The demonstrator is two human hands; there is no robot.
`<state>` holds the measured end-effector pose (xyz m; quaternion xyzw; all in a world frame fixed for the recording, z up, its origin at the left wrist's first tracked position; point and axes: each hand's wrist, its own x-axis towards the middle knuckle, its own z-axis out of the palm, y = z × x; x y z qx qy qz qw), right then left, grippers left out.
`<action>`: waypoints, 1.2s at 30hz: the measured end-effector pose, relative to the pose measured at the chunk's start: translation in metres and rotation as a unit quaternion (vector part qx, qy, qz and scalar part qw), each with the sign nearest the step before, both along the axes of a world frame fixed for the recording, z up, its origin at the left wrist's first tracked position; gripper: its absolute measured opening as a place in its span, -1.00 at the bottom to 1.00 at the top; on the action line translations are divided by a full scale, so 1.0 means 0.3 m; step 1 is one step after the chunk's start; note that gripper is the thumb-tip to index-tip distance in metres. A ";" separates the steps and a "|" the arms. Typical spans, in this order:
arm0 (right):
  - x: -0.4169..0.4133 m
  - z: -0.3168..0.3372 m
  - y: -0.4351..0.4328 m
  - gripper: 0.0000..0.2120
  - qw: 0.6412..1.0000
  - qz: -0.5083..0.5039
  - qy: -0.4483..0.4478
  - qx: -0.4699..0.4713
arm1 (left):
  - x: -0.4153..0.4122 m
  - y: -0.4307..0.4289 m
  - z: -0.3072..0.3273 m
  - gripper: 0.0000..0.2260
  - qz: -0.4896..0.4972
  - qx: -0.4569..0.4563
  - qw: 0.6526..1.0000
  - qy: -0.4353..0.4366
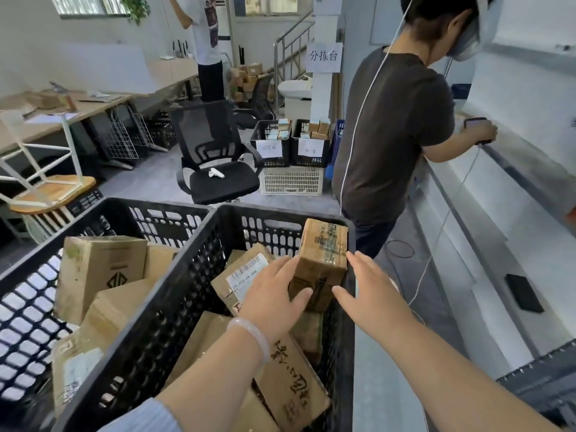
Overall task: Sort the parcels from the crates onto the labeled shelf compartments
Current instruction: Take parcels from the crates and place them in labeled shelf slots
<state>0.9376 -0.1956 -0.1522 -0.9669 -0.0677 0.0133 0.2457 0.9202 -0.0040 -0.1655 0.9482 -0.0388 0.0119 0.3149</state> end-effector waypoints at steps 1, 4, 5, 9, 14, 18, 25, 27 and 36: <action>0.010 -0.003 0.004 -0.31 1.000 -0.005 0.003 -0.005 | 0.005 0.003 0.002 -0.46 0.000 -0.005 1.000 0.002; 0.039 -0.006 0.023 -0.29 0.999 -0.032 0.013 -0.008 | 0.028 0.022 0.003 -0.44 -0.009 -0.009 1.000 0.013; 0.046 -0.009 0.032 -0.29 0.999 -0.039 0.016 -0.011 | 0.039 0.030 0.002 -0.43 -0.015 -0.013 1.000 0.016; 0.047 -0.025 0.081 -0.27 0.996 -0.063 0.024 -0.059 | 0.099 0.068 -0.015 -0.40 -0.028 -0.050 0.998 0.032; 0.041 -0.029 0.141 -0.26 0.989 -0.097 0.021 -0.109 | 0.167 0.080 -0.039 -0.47 -0.067 -0.076 0.992 0.077; 0.031 -0.038 0.194 -0.25 0.986 -0.108 0.010 -0.127 | 0.176 0.085 -0.057 -0.53 -0.091 -0.146 0.979 0.109; -0.006 0.001 0.270 -0.40 0.956 -0.202 -0.039 0.208 | 0.143 0.115 -0.024 -0.65 -0.062 -0.291 0.949 0.108; -0.023 0.038 0.275 -0.30 0.941 -0.219 -0.043 0.255 | 0.120 0.115 0.004 -0.64 -0.071 -0.325 0.938 0.093; -0.075 0.153 0.316 -0.02 0.934 -0.204 -0.105 0.273 | 0.030 0.179 0.124 -0.50 -0.148 -0.307 0.940 0.000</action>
